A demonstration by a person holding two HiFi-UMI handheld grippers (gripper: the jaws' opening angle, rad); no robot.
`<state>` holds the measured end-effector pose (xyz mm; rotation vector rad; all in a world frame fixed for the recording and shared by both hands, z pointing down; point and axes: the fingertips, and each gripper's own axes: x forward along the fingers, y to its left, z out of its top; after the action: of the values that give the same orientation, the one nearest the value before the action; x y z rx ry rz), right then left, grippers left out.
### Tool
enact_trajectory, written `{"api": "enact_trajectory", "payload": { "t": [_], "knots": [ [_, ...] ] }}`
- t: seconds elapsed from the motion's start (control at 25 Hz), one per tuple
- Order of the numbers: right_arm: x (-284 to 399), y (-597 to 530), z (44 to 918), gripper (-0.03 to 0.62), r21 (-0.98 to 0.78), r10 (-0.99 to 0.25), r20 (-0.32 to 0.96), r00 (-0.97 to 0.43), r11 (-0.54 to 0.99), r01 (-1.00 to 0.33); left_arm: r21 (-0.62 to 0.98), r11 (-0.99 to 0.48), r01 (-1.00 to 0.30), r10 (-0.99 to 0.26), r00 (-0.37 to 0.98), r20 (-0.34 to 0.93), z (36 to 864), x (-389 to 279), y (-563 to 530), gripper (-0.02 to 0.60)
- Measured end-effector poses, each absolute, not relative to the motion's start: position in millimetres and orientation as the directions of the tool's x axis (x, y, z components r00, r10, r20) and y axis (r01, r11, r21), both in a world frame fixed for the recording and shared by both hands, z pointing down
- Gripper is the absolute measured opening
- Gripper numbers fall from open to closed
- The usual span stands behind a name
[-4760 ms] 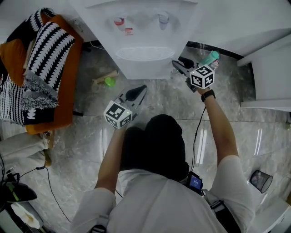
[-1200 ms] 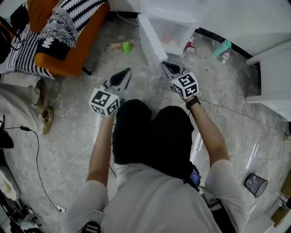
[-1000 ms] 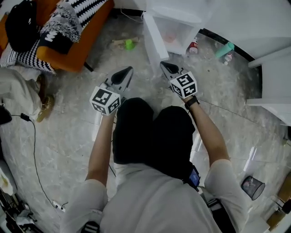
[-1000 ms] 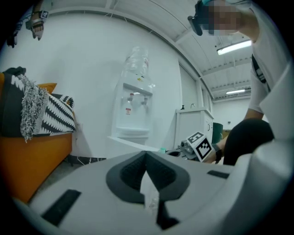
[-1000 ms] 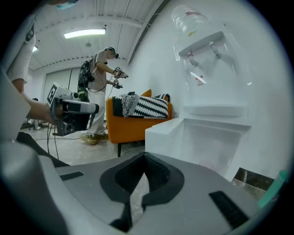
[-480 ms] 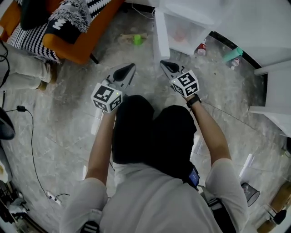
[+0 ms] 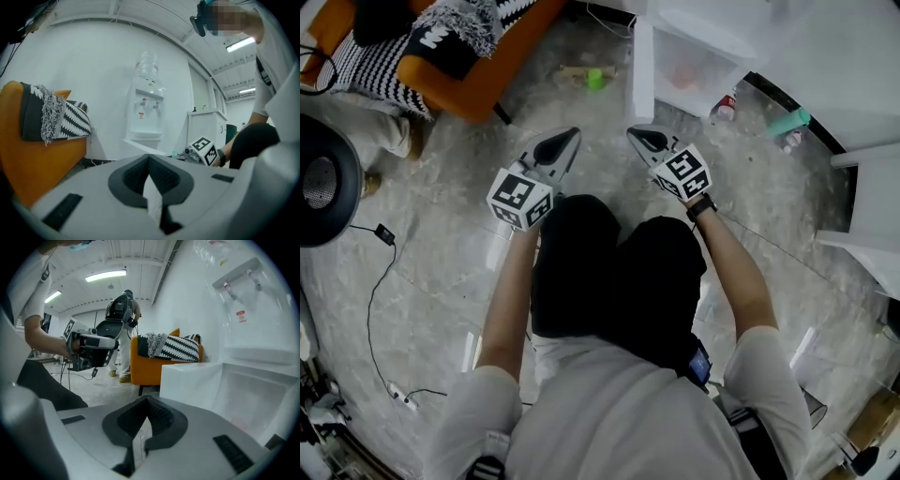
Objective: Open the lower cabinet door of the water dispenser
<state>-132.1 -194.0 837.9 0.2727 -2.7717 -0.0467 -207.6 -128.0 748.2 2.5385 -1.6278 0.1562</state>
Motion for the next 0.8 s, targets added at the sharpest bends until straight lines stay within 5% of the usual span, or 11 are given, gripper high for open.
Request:
{"api": "enact_trajectory", "payload": {
  "t": [0.8],
  "knots": [
    [-210,-167,839,0.009,0.058,-0.011,0.315,-0.949,0.998,0.008,0.045,-0.324,-0.945,-0.931,0.327,0.161,760,-243,-119,0.012]
  ]
}}
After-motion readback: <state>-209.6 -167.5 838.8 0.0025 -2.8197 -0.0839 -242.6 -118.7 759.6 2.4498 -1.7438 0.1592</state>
